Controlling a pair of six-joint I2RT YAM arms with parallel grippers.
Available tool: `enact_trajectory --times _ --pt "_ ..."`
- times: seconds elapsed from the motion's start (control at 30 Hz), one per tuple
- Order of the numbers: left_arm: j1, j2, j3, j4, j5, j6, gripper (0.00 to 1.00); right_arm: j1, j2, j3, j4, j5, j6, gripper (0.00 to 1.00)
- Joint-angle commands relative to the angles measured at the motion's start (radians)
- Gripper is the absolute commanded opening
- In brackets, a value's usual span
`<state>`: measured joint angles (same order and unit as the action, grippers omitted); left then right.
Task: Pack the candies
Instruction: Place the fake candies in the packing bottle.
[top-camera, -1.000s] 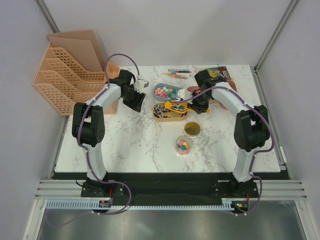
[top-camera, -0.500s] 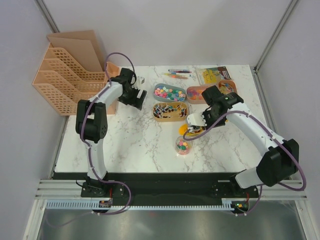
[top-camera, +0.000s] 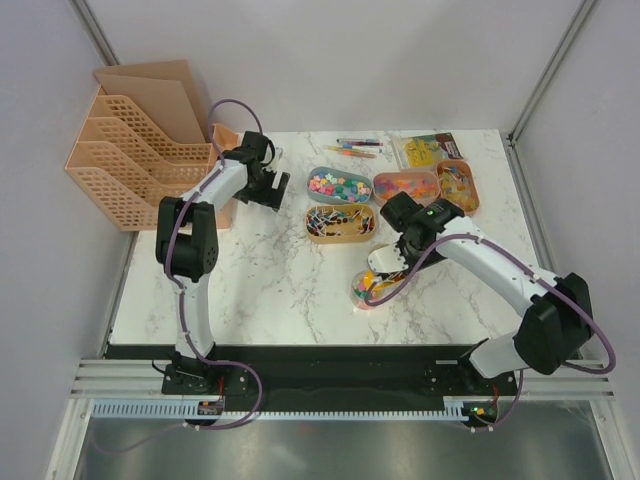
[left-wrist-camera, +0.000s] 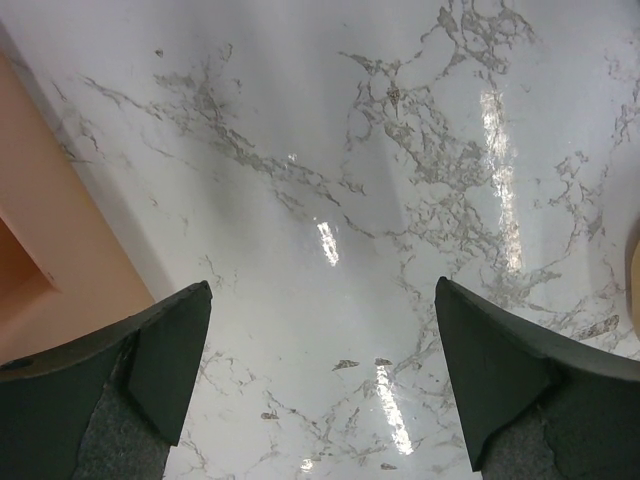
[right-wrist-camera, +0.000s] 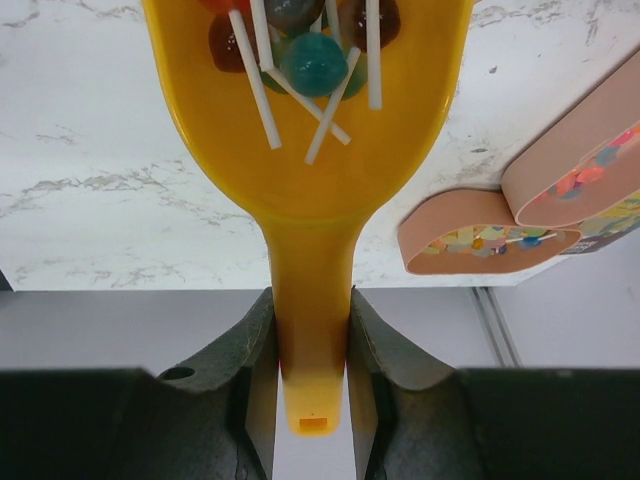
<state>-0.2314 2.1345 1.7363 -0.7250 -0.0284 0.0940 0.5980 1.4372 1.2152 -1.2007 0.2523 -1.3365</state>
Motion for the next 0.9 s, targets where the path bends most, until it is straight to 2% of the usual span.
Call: enact_trajectory --times 0.0,0.3,0.87 --pt "-0.005 -0.042 0.022 0.018 -0.036 -0.054 1.00 0.025 0.034 0.032 -0.008 0.120 0.051 0.00" --pt "-0.005 -0.050 0.046 0.027 -0.093 -0.083 1.00 0.092 0.083 0.069 -0.045 0.284 0.082 0.01" --pt "-0.005 -0.048 0.129 0.022 -0.070 -0.112 0.98 0.180 0.104 0.106 -0.174 0.427 0.175 0.01"
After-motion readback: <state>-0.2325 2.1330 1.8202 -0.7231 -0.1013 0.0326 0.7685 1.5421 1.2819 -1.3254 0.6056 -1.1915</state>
